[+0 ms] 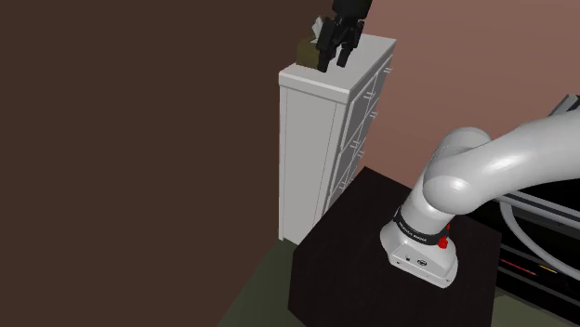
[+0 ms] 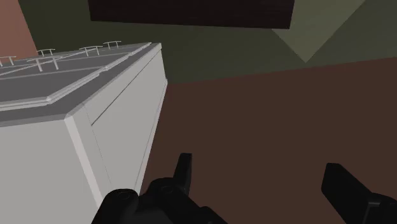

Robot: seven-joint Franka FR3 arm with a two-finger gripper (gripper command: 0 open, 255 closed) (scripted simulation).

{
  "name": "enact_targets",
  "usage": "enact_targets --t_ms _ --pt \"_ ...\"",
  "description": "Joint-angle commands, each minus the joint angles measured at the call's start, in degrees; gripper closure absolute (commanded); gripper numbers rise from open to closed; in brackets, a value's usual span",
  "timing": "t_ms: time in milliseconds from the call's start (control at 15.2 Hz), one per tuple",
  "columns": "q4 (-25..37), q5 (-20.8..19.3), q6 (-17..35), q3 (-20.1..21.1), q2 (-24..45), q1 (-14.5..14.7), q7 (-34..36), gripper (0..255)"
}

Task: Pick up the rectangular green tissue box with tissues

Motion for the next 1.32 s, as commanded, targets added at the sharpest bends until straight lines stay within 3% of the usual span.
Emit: enact_targets --t_ms 0,660,1254 --pt "0.0 0.0 0.0 0.0 0.0 0.0 0.0 0" --pt "1.5 -12.5 18.8 7.6 12.8 -8.9 15.3 0" --pt "9.3 -29.9 27.0 13.6 25.9 -18.7 34.1 0"
